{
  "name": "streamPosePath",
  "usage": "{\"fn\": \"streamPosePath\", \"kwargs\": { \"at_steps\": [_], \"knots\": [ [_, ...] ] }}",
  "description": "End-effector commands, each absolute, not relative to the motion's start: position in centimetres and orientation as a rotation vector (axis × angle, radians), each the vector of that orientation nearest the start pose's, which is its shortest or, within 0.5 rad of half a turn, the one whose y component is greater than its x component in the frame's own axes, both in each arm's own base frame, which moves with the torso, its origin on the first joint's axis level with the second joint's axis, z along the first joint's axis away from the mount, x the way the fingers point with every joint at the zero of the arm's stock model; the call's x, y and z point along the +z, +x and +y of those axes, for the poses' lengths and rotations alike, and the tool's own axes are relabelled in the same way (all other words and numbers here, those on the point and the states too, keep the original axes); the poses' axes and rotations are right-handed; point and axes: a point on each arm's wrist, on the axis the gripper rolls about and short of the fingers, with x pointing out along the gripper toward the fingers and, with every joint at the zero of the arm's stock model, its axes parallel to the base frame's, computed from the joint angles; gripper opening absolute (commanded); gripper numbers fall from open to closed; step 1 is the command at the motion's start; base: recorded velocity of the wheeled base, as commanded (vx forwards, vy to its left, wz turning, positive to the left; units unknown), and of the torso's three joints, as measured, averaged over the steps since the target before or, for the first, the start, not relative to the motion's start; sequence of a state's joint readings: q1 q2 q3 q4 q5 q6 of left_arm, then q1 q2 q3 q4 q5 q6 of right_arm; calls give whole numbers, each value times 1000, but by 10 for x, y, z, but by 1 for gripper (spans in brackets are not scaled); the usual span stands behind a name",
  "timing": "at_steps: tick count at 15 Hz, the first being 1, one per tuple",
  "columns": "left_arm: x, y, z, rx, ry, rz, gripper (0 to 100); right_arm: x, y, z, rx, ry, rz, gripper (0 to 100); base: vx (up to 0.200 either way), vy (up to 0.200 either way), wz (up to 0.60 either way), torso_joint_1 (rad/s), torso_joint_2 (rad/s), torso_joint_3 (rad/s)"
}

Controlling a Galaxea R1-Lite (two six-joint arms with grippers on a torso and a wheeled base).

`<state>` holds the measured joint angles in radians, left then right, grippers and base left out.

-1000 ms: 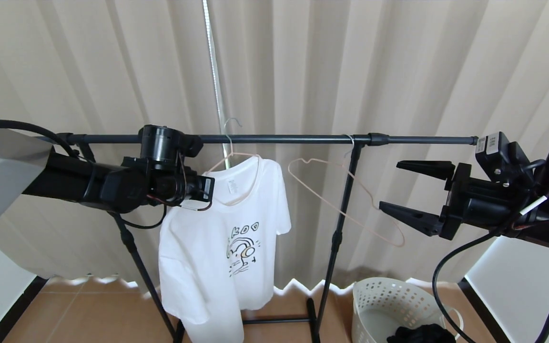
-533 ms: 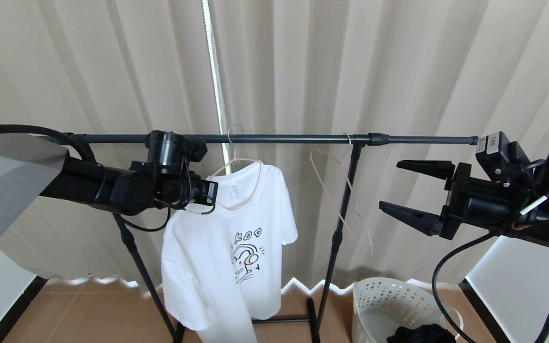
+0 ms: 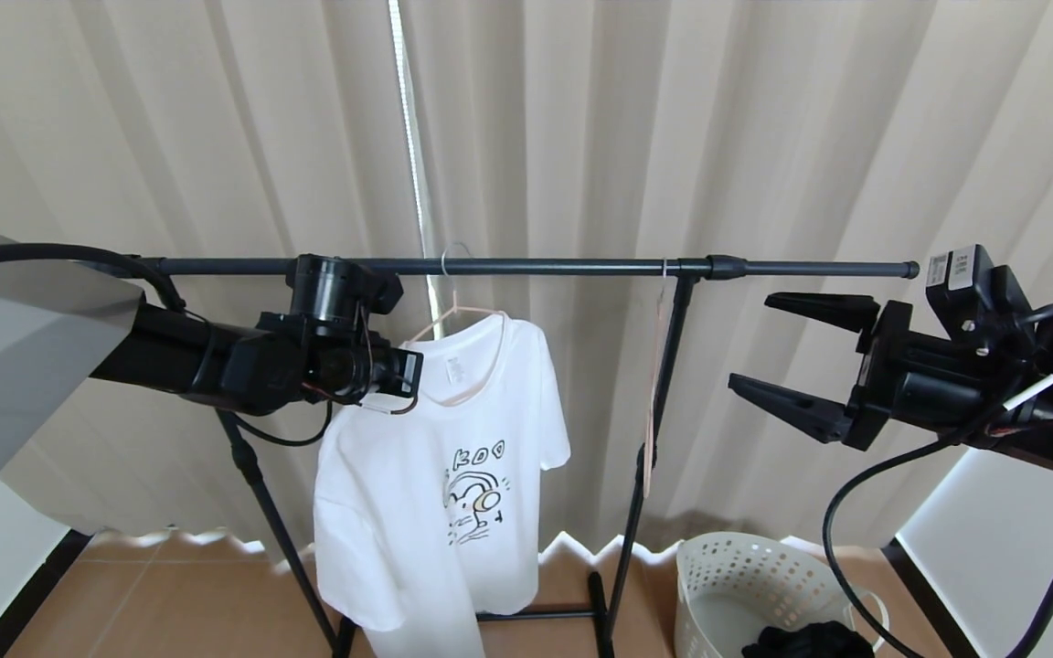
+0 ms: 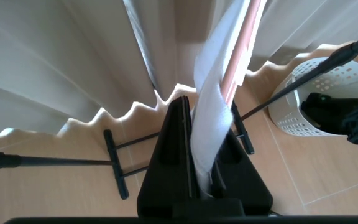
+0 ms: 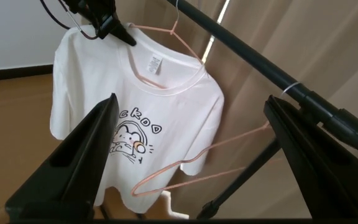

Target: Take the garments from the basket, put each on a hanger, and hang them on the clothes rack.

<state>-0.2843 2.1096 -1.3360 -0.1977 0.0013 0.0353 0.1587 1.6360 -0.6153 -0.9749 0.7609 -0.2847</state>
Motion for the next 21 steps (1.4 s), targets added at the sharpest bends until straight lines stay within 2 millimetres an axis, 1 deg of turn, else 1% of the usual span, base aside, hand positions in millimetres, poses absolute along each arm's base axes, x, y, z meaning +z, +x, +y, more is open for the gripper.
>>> {"fn": "streamPosePath", "kwargs": {
  "at_steps": [1, 3, 4, 6, 8, 9, 10, 11, 13, 15, 16, 17, 18, 19, 20, 21],
  "knots": [
    [134, 401, -118, -288, 117, 565, 0, 185, 266, 58, 920, -249, -85, 100, 0, 0, 0, 0, 0, 0],
    [135, 400, -118, -288, 117, 566, 0, 185, 266, 58, 920, -251, -88, 100, 0, 0, 0, 0, 0, 0],
    [135, 399, -118, -290, 117, 568, 100, 185, 265, 58, 920, -251, -86, 100, 0, 0, 0, 0, 0, 0],
    [136, 397, -120, -297, 119, 563, 100, 185, 265, 58, 920, -250, -84, 100, 0, 0, 0, 0, 0, 0],
    [143, 388, -122, -306, 119, 540, 100, 187, 264, 58, 917, -253, -93, 100, 0, 0, 0, 0, 0, 0],
    [160, 374, -117, -307, 112, 484, 100, 190, 263, 58, 916, -257, -107, 100, 0, 0, 0, 0, 0, 0],
    [165, 370, -116, -307, 110, 471, 100, 192, 262, 57, 915, -259, -115, 100, 0, 0, 0, 0, 0, 0],
    [184, 349, -109, -306, 101, 410, 100, 198, 259, 57, 906, -266, -158, 100, 0, 0, 0, 0, 0, 0],
    [206, 316, -98, -303, 90, 337, 100, 204, 256, 56, 902, -250, -189, 100, 0, 0, 0, 0, 0, 0],
    [218, 270, -84, -304, 89, 270, 100, 220, 244, 54, 895, -198, -218, 100, 0, 0, 0, 0, 0, 0],
    [219, 258, -80, -305, 88, 256, 100, 225, 239, 53, 885, -178, -223, 100, 0, 0, 0, 0, 0, 0],
    [218, 226, -70, -308, 94, 236, 100, 237, 228, 51, 843, -121, -237, 100, 0, 0, 0, 0, 0, 0],
    [216, 210, -65, -310, 109, 231, 100, 244, 220, 49, 811, -105, -256, 100, 0, 0, 0, 0, 0, 0],
    [207, 193, -60, -312, 128, 245, 100, 245, 213, 48, 785, -100, -260, 100, 0, 0, 0, 0, 0, 0],
    [198, 177, -55, -317, 141, 259, 100, 240, 206, 47, 766, -94, -237, 100, 0, 0, 0, 0, 0, 0],
    [189, 160, -50, -319, 156, 256, 100, 233, 194, 46, 757, -84, -205, 100, 0, 0, 0, 0, 0, 0]
  ]
}}
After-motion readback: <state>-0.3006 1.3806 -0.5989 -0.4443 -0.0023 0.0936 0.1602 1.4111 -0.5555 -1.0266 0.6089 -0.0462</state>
